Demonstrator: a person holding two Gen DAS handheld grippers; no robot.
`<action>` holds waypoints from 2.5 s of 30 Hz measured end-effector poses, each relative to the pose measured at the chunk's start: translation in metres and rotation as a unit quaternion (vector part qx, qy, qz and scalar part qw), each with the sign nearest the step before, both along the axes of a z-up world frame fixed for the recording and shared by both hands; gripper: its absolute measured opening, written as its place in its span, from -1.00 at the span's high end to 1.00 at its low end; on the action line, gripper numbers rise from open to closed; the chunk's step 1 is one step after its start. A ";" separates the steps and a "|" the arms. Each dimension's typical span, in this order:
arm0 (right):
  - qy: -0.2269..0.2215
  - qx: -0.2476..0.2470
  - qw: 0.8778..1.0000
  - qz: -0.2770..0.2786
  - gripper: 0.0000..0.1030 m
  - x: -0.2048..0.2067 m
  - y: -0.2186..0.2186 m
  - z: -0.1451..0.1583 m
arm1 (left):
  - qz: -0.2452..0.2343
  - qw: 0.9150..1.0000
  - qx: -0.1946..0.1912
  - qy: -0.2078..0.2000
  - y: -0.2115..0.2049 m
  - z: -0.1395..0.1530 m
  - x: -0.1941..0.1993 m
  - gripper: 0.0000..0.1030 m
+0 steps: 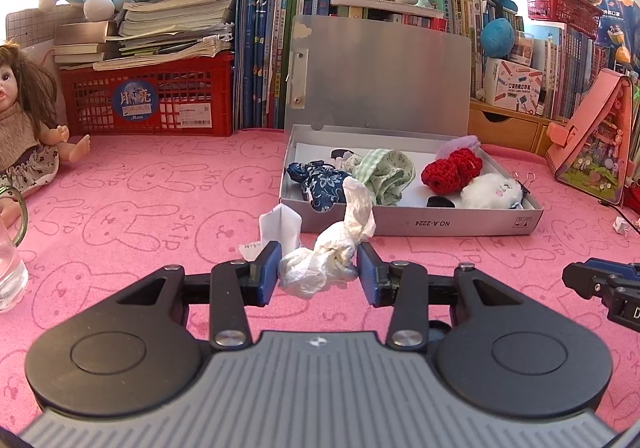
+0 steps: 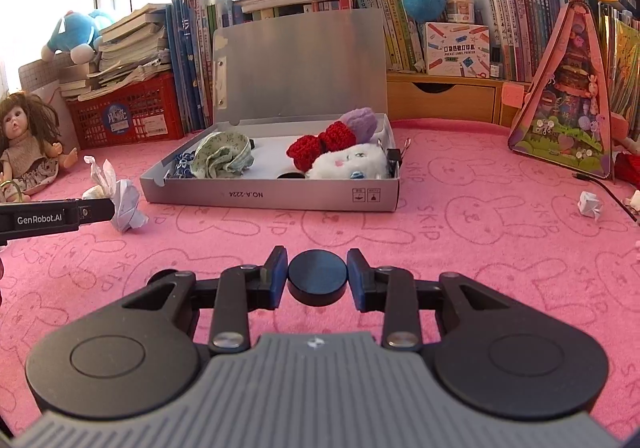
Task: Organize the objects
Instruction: 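Carry the tissue with the left gripper while the right gripper carries the black lid into the box, then open the left gripper to drop the tissue while the right gripper releases the lid in the box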
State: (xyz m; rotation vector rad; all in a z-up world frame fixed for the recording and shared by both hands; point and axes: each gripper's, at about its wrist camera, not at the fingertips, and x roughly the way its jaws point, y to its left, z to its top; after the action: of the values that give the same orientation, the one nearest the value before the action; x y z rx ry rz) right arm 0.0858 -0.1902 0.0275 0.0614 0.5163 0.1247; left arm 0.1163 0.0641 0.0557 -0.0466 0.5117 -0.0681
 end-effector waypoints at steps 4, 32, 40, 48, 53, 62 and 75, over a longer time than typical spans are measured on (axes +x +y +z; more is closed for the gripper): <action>-0.015 -0.005 1.000 -0.004 0.27 0.018 -0.004 0.015 | -0.004 1.000 0.000 -0.004 -0.004 0.008 0.014 0.08; 0.035 0.088 0.996 0.002 0.27 0.135 -0.022 0.032 | -0.051 0.998 -0.025 -0.007 -0.057 0.008 0.109 0.08; 0.063 0.145 0.987 0.010 0.27 0.157 -0.031 0.018 | -0.062 0.998 -0.027 0.019 -0.070 -0.008 0.136 0.08; 0.069 0.151 0.986 0.025 0.27 0.177 -0.015 0.009 | -0.060 0.998 -0.008 0.026 -0.068 -0.018 0.156 0.07; 0.069 0.123 0.990 0.026 0.27 0.187 -0.003 0.002 | -0.056 0.998 0.007 0.024 -0.066 -0.021 0.164 0.07; 0.073 0.101 0.992 0.007 0.27 0.203 -0.005 -0.009 | -0.038 0.998 0.023 0.038 -0.061 -0.031 0.184 0.07; 0.061 0.082 0.995 0.015 0.22 0.206 0.001 -0.016 | -0.035 0.998 0.038 0.041 -0.062 -0.039 0.188 0.07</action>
State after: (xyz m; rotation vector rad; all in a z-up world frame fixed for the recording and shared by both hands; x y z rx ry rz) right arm 0.2917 -0.1893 0.0112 0.2231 0.6283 0.1943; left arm 0.3047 0.0025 0.0170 0.0436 0.5979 -0.1146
